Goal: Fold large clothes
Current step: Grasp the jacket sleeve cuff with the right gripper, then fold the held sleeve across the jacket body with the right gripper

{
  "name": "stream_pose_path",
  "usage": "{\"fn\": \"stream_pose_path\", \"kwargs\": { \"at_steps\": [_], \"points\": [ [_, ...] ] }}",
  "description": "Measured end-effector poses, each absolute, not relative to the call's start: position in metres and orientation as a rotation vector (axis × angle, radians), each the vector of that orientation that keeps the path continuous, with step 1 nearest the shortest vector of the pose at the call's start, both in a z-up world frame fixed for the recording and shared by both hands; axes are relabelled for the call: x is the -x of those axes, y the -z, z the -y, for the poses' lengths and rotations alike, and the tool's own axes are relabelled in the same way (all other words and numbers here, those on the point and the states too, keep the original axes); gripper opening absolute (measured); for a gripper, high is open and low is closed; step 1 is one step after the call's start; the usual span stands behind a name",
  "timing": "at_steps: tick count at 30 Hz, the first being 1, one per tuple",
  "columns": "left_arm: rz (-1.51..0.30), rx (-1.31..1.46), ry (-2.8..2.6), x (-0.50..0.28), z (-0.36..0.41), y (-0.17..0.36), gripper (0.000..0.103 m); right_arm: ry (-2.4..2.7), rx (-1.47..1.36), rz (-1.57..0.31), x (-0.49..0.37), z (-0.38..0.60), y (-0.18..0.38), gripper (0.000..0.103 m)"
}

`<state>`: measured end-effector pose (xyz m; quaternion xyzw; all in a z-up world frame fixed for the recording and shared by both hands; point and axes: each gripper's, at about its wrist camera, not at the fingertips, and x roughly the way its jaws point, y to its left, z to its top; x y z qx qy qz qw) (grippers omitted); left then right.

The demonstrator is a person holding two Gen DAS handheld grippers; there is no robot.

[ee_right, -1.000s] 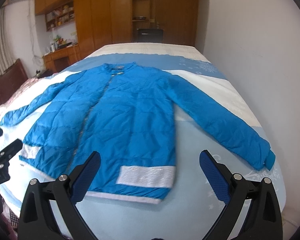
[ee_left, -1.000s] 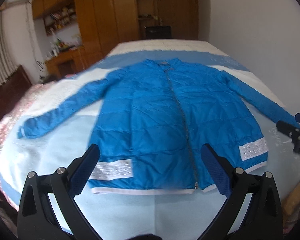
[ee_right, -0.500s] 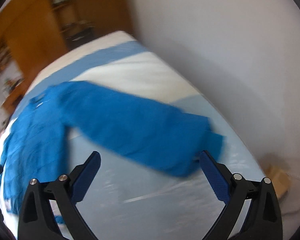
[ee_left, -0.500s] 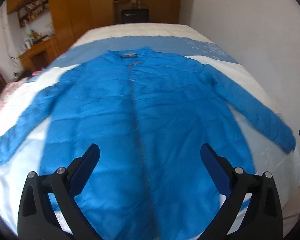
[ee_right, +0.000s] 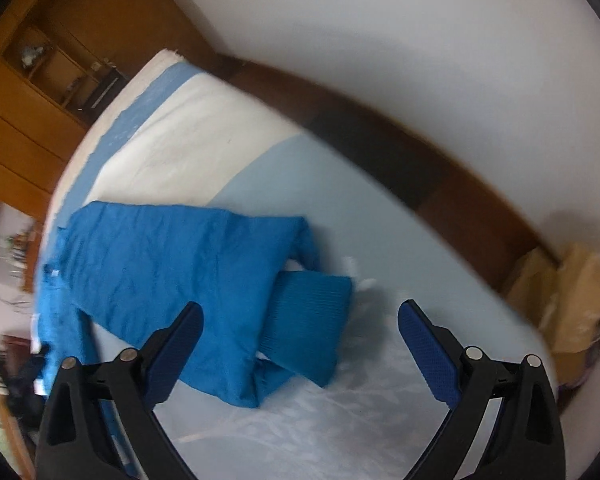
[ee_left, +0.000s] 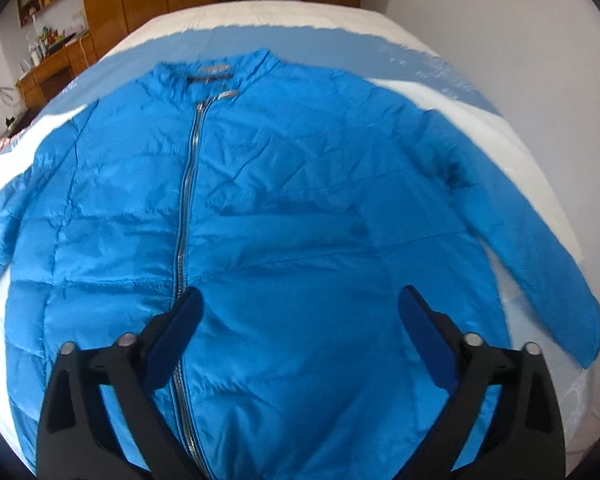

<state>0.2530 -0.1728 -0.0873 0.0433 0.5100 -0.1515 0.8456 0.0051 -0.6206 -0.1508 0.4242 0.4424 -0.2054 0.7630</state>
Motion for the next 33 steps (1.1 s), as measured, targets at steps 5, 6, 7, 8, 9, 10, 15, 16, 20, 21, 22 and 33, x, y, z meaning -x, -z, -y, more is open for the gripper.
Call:
{"fn": "stream_pose_path", "kwargs": {
  "at_steps": [5, 6, 7, 8, 9, 10, 15, 16, 20, 21, 22, 33],
  "points": [
    [-1.099, -0.066, 0.309, -0.268, 0.168, 0.104, 0.081, 0.419, -0.901, -0.964, -0.027, 0.614, 0.151, 0.057],
    [-1.094, -0.067, 0.310, -0.270, 0.168, 0.105, 0.081, 0.388, -0.918, -0.958, -0.030, 0.615, 0.152, 0.042],
    [-1.091, -0.063, 0.311, -0.271, 0.168, 0.105, 0.081, 0.351, -0.934, -0.953, -0.034, 0.615, 0.151, 0.031],
    [-1.091, -0.056, 0.313, -0.272, 0.167, 0.105, 0.081, 0.310, -0.943, -0.938, -0.037, 0.614, 0.146, 0.029],
    [-1.093, -0.052, 0.315, -0.274, 0.167, 0.105, 0.081, 0.294, -0.935, -0.925, -0.039, 0.611, 0.139, 0.028],
    [-1.092, -0.052, 0.320, -0.273, 0.167, 0.104, 0.081, 0.267, -0.916, -0.900, -0.043, 0.607, 0.128, 0.027],
    [-1.077, -0.048, 0.317, -0.276, 0.160, 0.097, 0.079, 0.099, -0.847, -0.792, -0.074, 0.583, 0.072, 0.027],
    [-1.073, -0.047, 0.312, -0.276, 0.158, 0.095, 0.079, 0.079, -0.821, -0.790, -0.084, 0.577, 0.064, 0.027],
    [-1.057, -0.047, 0.293, -0.280, 0.150, 0.088, 0.079, -0.029, -0.715, -0.819, -0.149, 0.533, 0.037, 0.027],
    [-1.057, -0.043, 0.288, -0.282, 0.148, 0.086, 0.079, -0.049, -0.701, -0.826, -0.163, 0.525, 0.035, 0.027],
    [-1.057, -0.036, 0.282, -0.284, 0.145, 0.084, 0.079, -0.074, -0.684, -0.834, -0.180, 0.514, 0.031, 0.027],
    [-1.032, -0.056, 0.240, -0.307, 0.121, 0.071, 0.079, -0.254, -0.518, -0.983, -0.322, 0.405, 0.049, 0.027]
  ]
}}
